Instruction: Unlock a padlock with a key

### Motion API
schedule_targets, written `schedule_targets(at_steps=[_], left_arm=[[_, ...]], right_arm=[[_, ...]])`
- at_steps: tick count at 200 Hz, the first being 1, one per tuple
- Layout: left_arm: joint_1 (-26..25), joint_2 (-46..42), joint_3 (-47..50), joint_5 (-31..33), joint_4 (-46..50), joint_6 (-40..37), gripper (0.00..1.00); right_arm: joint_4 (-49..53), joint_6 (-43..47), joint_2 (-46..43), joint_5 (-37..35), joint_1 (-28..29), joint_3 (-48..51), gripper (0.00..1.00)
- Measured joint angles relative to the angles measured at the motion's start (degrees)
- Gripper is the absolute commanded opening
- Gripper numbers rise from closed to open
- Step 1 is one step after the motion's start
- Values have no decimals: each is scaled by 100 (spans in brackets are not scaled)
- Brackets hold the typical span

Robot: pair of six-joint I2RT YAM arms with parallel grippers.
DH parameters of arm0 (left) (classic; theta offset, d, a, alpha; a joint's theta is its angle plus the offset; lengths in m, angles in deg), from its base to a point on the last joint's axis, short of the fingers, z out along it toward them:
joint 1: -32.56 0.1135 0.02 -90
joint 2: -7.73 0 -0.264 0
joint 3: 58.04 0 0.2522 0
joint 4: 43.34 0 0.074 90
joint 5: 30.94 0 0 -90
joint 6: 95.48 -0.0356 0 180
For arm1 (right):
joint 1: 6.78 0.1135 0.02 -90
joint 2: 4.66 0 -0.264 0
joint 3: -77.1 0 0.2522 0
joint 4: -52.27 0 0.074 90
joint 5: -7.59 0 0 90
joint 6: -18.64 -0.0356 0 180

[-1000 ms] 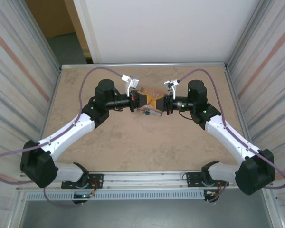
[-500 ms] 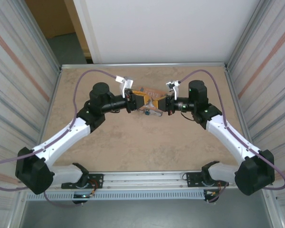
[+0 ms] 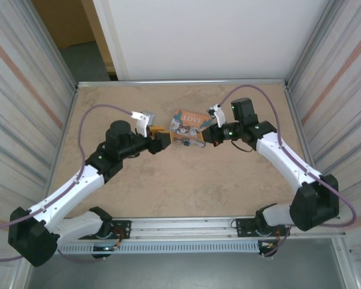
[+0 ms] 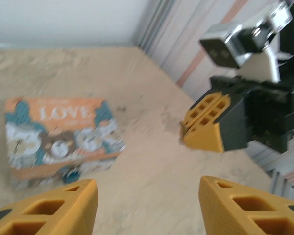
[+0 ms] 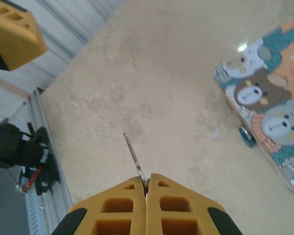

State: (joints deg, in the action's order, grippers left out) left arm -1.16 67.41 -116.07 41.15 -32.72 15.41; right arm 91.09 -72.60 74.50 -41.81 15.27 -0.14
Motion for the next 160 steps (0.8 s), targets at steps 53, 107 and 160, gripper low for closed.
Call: schedule_targets(at_steps=[53,107,160], left_arm=[[72,212,468,682,354,87,66],[208,905,654,726,-46,435,68],[249,1873,656,470,-769,608,71]], right_arm=[[221,20,1099,-179,-125,-452,0],[-612,-592,1912,116,-396,-490,0],[-1486,-1268,2597,269,-474,-540,0]])
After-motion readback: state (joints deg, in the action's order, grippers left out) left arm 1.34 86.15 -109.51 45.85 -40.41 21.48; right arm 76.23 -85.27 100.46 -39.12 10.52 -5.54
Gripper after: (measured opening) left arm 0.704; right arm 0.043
